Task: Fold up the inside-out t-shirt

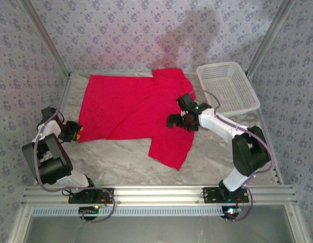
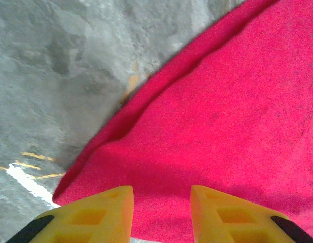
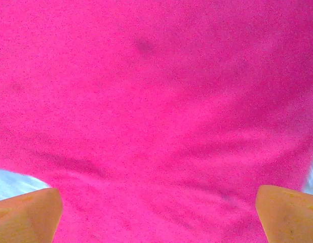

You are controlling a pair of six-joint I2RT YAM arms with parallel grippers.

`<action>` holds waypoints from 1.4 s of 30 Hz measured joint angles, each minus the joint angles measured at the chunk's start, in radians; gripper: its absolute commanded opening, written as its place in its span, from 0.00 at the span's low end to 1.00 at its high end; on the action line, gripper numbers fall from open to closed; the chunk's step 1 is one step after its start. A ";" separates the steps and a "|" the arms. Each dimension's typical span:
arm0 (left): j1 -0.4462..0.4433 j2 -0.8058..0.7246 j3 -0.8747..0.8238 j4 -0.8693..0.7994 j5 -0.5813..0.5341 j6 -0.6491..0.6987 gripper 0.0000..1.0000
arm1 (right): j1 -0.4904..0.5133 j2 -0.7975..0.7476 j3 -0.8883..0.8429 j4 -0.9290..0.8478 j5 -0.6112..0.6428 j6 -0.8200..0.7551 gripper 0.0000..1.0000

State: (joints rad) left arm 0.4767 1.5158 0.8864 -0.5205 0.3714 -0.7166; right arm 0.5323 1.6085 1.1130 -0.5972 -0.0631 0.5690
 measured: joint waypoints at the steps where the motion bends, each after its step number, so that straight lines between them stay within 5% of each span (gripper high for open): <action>1: 0.000 0.000 -0.007 0.008 0.006 -0.002 0.28 | 0.000 -0.018 -0.041 -0.002 0.000 0.004 1.00; 4: 0.000 0.000 -0.022 0.014 0.010 -0.011 0.30 | 0.003 -0.072 -0.107 -0.005 0.000 0.014 1.00; 10: 0.000 -0.022 -0.021 -0.027 -0.056 -0.005 0.56 | 0.015 -0.153 -0.146 -0.003 0.000 0.018 1.00; 19: 0.000 -0.068 -0.062 0.000 -0.080 -0.016 0.56 | 0.022 -0.156 -0.151 -0.006 0.001 0.025 1.00; 25: 0.000 -0.003 -0.112 0.077 -0.060 -0.067 0.42 | 0.025 -0.156 -0.151 -0.022 0.008 0.029 1.00; 32: 0.001 0.078 -0.097 0.155 -0.039 -0.087 0.03 | 0.066 -0.189 -0.206 0.004 -0.035 0.082 1.00; 42: 0.002 0.093 -0.035 0.101 -0.096 -0.050 0.00 | 0.071 -0.043 -0.259 0.185 -0.138 0.202 1.00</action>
State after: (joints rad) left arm 0.4786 1.6085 0.8516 -0.4194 0.2756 -0.7662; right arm 0.6029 1.5650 0.8539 -0.4126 -0.2016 0.7712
